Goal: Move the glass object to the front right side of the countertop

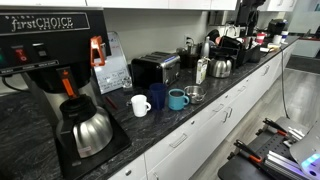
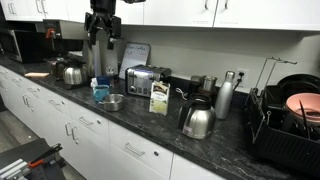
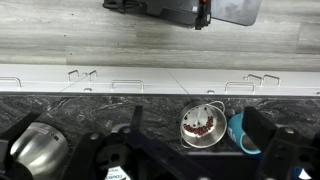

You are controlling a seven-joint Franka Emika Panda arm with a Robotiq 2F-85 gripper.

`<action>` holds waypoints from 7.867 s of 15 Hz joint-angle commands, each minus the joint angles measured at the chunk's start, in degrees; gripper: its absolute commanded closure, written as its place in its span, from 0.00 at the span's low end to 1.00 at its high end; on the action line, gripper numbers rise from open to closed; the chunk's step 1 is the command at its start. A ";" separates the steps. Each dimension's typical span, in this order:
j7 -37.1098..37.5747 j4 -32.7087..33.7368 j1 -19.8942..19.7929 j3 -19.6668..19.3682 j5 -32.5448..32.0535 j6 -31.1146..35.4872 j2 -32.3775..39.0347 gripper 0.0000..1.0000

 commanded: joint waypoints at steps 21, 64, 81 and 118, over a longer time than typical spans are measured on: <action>4.58 0.23 7.48 9.33 5.67 10.62 3.87 0.00; 9.92 13.43 16.71 22.72 0.13 41.47 29.09 0.00; 20.60 21.29 18.61 21.09 -13.22 47.70 43.50 0.00; 8.87 46.68 21.37 16.19 -12.98 47.60 66.70 0.00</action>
